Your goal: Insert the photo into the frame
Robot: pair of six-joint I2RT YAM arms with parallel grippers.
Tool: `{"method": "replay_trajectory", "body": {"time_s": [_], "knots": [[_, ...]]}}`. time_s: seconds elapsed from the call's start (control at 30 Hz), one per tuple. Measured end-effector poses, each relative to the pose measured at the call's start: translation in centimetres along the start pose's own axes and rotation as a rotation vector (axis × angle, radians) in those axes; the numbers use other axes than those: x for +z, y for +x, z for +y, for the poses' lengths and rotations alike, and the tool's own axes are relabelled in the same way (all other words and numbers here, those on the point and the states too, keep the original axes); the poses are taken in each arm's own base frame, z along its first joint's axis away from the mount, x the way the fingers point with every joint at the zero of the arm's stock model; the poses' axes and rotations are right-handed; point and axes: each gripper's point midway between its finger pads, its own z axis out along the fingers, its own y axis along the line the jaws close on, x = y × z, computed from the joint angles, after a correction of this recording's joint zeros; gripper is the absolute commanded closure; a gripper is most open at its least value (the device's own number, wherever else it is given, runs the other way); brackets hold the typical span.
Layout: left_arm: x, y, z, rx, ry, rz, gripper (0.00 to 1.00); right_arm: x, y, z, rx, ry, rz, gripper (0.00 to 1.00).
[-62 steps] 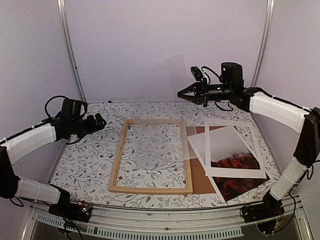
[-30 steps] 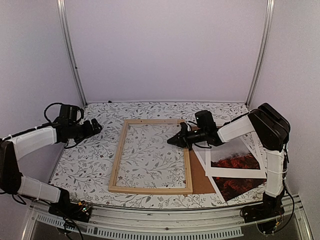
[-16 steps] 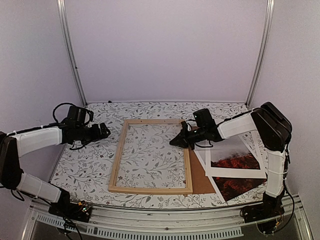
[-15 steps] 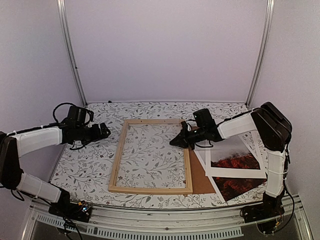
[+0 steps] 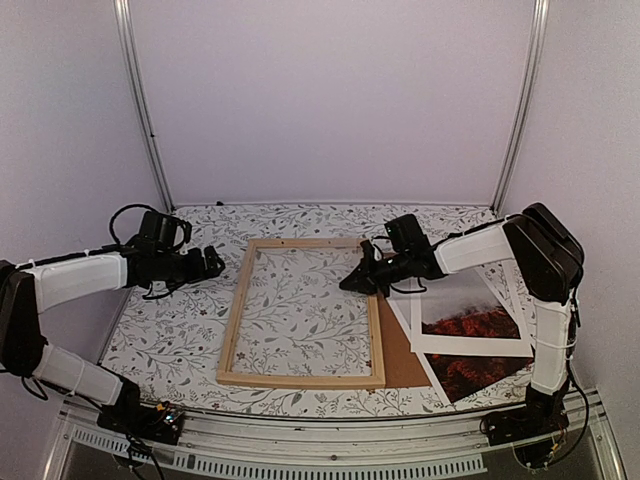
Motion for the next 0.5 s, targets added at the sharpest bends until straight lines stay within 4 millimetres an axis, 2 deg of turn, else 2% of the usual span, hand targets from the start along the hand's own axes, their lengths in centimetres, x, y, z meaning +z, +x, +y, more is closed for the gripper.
{"method": "replay_trajectory", "body": {"time_s": [0.5], "knots": [[0.14,0.26,-0.36,0.011,0.001,0.006,0.00,-0.11,-0.09,-0.31,-0.029,0.033,0.000,1.00]]}}
